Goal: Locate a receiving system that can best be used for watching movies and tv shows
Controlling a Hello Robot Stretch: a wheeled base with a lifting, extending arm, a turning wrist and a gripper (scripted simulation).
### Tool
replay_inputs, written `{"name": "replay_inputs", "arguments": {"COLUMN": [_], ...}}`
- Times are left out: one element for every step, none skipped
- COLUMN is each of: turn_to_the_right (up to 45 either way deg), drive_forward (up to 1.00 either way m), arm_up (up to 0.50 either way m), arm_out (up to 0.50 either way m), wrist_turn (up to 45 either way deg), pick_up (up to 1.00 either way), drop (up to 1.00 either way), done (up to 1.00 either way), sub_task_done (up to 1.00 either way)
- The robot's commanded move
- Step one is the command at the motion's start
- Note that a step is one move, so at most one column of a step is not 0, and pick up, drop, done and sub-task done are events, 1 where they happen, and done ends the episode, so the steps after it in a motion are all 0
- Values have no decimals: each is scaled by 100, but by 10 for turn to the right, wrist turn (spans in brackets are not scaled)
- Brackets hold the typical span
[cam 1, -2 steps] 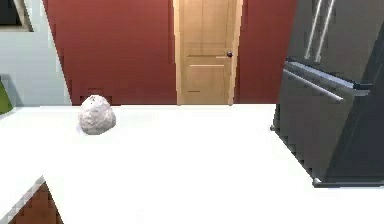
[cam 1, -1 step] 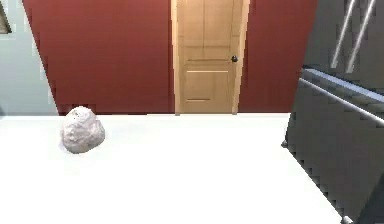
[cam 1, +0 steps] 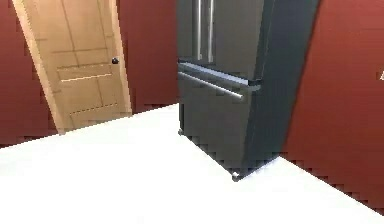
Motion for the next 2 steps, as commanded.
{"name": "replay_inputs", "arguments": {"turn_to_the_right": [0, -450], "drive_forward": [25, 0], "arm_up": [0, 0], "arm_out": [0, 0], "wrist_turn": [0, 0], "pick_up": [0, 0], "drop": [0, 0], "done": [0, 0], "sub_task_done": [0, 0]}}
